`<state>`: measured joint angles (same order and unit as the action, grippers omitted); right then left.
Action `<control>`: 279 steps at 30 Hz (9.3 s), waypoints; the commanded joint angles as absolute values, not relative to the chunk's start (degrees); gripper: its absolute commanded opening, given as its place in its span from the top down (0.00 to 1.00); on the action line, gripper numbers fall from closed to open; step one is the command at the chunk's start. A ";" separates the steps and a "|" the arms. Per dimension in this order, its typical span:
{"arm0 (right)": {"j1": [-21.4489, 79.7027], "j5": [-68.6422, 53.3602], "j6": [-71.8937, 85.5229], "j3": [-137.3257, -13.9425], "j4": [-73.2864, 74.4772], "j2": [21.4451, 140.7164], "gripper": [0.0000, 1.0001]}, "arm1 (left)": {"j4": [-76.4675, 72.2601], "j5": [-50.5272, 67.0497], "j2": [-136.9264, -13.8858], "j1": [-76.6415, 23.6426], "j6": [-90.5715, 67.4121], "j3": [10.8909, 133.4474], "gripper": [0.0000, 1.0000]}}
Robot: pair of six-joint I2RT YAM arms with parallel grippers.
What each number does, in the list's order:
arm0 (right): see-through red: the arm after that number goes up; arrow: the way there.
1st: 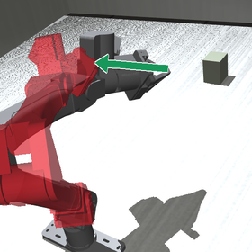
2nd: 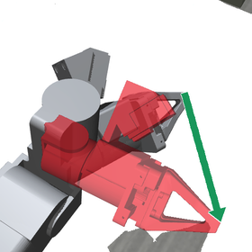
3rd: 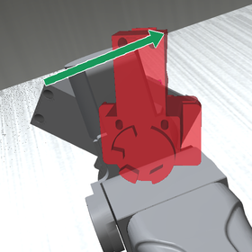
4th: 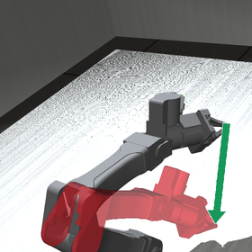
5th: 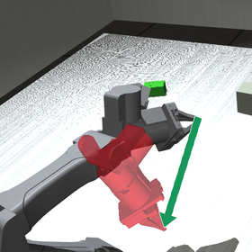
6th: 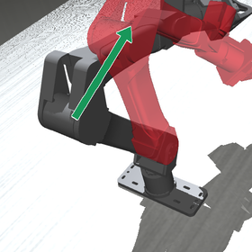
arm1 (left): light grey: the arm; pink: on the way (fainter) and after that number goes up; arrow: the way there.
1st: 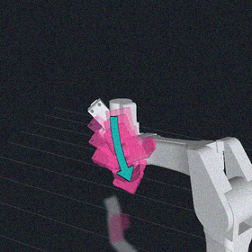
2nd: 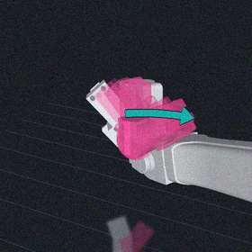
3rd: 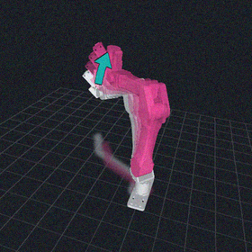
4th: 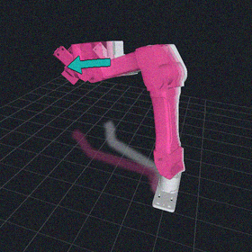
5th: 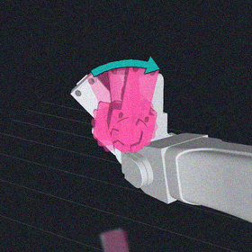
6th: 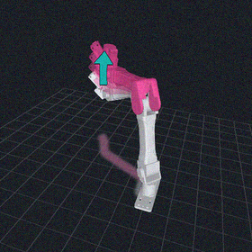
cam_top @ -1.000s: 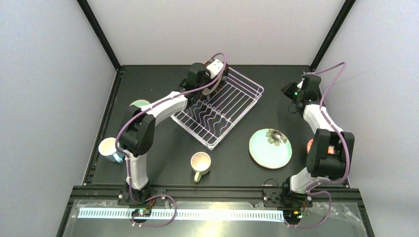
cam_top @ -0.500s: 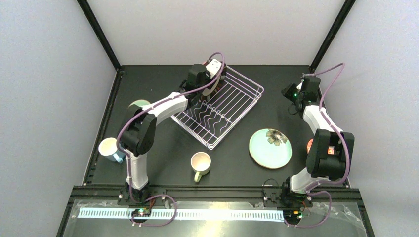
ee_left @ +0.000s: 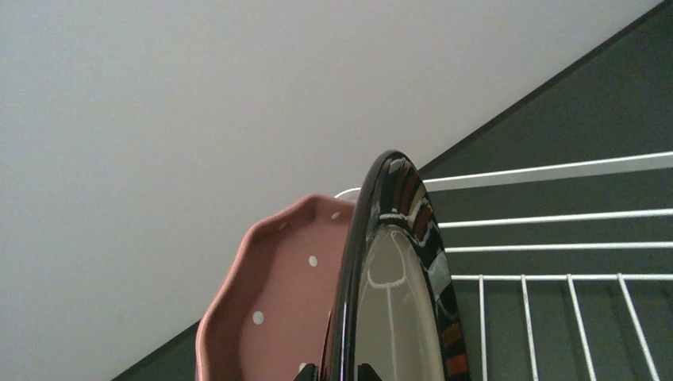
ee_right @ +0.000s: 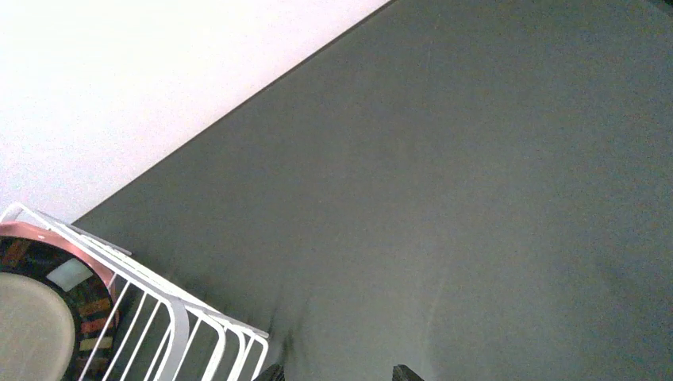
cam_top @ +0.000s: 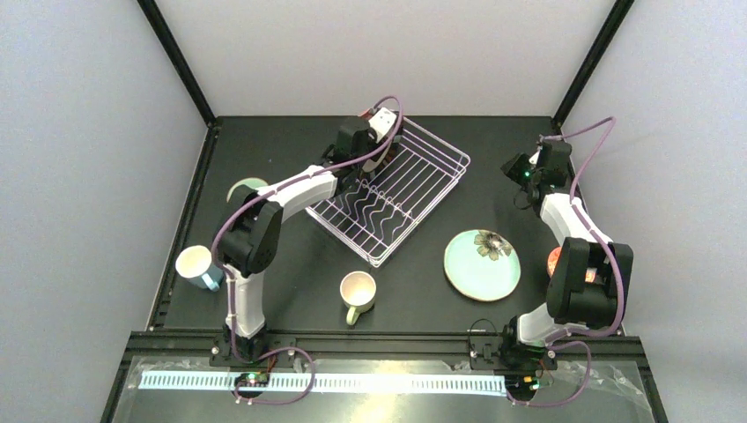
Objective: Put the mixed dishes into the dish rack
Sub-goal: Insert the plate into the dish rack, then grab the plate from the center of the board.
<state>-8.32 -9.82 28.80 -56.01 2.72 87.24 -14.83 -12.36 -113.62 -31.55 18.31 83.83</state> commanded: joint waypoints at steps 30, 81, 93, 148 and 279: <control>-8.00 -8.68 29.23 -54.94 2.51 84.02 0.22 | -17.57 -17.58 -112.26 -31.38 16.96 85.70 0.54; -8.00 -3.20 24.96 -60.74 27.92 78.91 0.18 | 22.83 -22.04 -86.46 -53.39 -23.74 87.25 0.35; -8.00 -3.97 24.91 -57.58 30.76 79.18 0.17 | 17.05 -16.55 -84.37 -68.94 -49.28 70.97 0.24; -8.17 -3.55 32.44 -61.27 24.35 97.54 0.09 | -6.71 -19.14 -110.30 -74.40 -96.54 61.01 0.01; -8.00 -3.14 32.04 -51.03 42.40 86.62 0.12 | -23.99 -11.15 -114.54 -68.29 -74.00 64.07 0.99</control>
<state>-8.34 -3.60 31.20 -48.10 40.40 88.27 -25.08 -8.51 -119.68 -68.58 -76.99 64.62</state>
